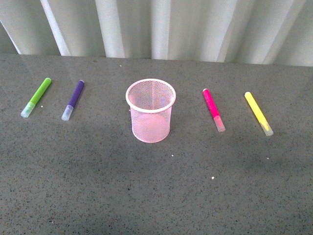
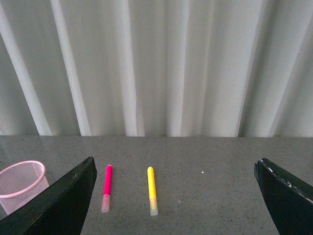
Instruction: Insert purple and pink pens into pink cup
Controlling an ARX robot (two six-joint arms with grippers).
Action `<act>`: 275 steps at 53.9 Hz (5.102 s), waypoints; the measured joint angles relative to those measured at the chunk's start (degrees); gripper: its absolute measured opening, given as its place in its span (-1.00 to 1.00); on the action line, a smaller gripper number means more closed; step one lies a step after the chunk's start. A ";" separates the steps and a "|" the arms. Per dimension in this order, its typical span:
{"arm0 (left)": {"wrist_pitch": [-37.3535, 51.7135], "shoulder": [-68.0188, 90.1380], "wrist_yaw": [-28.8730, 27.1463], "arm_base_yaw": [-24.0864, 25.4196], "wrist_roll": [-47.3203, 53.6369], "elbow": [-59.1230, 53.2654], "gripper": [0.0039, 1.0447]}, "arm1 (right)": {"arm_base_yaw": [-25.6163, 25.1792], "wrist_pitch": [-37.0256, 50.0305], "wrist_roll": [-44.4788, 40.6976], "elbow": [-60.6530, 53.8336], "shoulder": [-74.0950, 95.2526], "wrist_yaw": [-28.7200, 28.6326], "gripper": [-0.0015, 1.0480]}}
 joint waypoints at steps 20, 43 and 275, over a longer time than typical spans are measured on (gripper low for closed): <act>0.00 0.00 0.00 0.00 0.00 0.00 0.88 | 0.00 0.00 0.00 0.00 0.00 0.00 0.87; 0.00 0.00 0.00 0.00 0.00 0.00 0.88 | 0.00 0.00 0.00 0.00 0.00 0.00 0.87; 9.73 136.82 -3.43 -5.51 6.82 79.73 -0.76 | 0.00 0.00 0.00 0.00 0.00 0.00 0.87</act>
